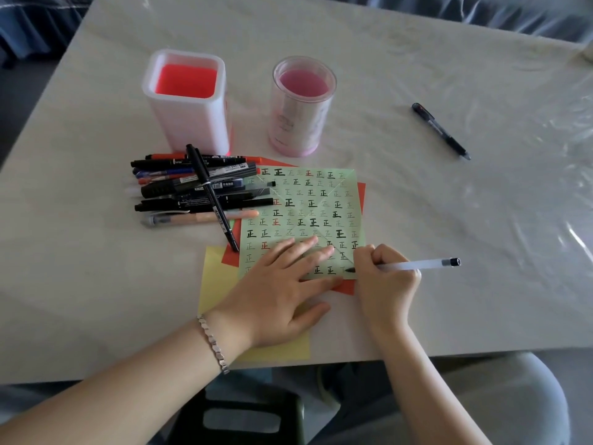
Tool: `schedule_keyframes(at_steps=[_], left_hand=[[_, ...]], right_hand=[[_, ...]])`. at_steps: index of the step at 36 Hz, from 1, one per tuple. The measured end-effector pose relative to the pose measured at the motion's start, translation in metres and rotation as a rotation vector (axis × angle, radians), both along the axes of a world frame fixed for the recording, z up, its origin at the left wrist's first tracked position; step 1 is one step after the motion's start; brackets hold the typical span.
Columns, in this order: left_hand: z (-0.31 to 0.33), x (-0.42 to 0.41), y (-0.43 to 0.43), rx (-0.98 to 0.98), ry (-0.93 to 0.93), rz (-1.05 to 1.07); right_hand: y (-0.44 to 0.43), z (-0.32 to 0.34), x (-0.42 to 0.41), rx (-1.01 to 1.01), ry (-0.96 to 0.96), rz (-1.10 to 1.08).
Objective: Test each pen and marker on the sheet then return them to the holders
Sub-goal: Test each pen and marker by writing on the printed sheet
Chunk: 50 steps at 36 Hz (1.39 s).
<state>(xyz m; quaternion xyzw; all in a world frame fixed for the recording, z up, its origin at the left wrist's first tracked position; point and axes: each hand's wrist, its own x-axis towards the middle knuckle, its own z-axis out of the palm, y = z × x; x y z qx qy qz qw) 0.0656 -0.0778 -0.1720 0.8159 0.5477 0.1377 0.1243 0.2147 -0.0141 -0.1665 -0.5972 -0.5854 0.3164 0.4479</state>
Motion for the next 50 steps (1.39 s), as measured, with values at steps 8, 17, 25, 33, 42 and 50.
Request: schedule_keyframes(at_steps=[8, 17, 25, 33, 42, 50], left_hand=[[0.000, 0.000, 0.001, 0.006, -0.008, 0.000], [-0.001, 0.000, 0.001, 0.013, -0.017, 0.001], [0.000, 0.000, 0.001, 0.012, -0.018, 0.002], [-0.001, 0.000, 0.001, 0.002, -0.007, -0.002], [0.000, 0.000, 0.001, 0.002, -0.029, -0.004], [-0.001, 0.000, -0.001, 0.037, -0.100, 0.018]], right_hand=[[0.000, 0.000, 0.001, 0.007, 0.011, 0.008], [0.001, 0.001, 0.000, 0.012, -0.012, 0.046], [0.001, 0.001, 0.000, 0.005, -0.026, 0.047], [0.001, -0.001, 0.000, -0.011, -0.032, -0.026], [0.002, 0.003, 0.000, -0.045, 0.020, -0.085], [0.007, 0.013, 0.001, -0.070, 0.153, -0.185]])
